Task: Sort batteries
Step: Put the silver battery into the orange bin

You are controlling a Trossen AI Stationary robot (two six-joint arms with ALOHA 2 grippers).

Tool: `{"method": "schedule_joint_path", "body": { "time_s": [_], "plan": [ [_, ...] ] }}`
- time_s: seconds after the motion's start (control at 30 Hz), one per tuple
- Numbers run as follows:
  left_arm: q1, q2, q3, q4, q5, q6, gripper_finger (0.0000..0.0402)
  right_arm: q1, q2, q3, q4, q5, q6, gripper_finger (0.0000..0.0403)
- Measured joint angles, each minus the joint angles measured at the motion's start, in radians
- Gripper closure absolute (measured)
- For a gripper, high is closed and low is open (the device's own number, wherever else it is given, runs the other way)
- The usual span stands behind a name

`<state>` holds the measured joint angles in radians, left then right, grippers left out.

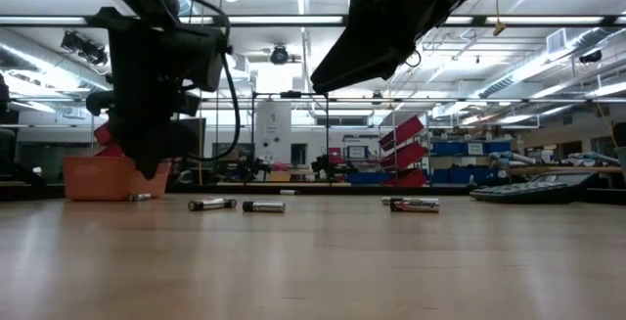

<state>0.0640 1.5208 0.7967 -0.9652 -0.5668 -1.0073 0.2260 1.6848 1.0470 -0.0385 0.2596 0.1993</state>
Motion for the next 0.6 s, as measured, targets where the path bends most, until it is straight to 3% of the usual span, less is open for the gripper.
{"method": "schedule_joint_path", "body": {
  "time_s": [0.47,0.53,0.6],
  "plan": [
    [0.006,0.0,0.034,-0.024,-0.094,0.019,0.0274,-0.002,0.0,0.0,0.0,0.0,0.0,0.0288],
    [0.002,0.0,0.053,0.002,-0.064,0.069,0.0297,-0.004,0.0,0.0,0.0,0.0,0.0,0.0288],
    [-0.001,0.0,0.063,0.086,-0.026,0.135,0.0346,-0.005,0.0,0.0,0.0,0.0,0.0,0.0288]
  ]
}}
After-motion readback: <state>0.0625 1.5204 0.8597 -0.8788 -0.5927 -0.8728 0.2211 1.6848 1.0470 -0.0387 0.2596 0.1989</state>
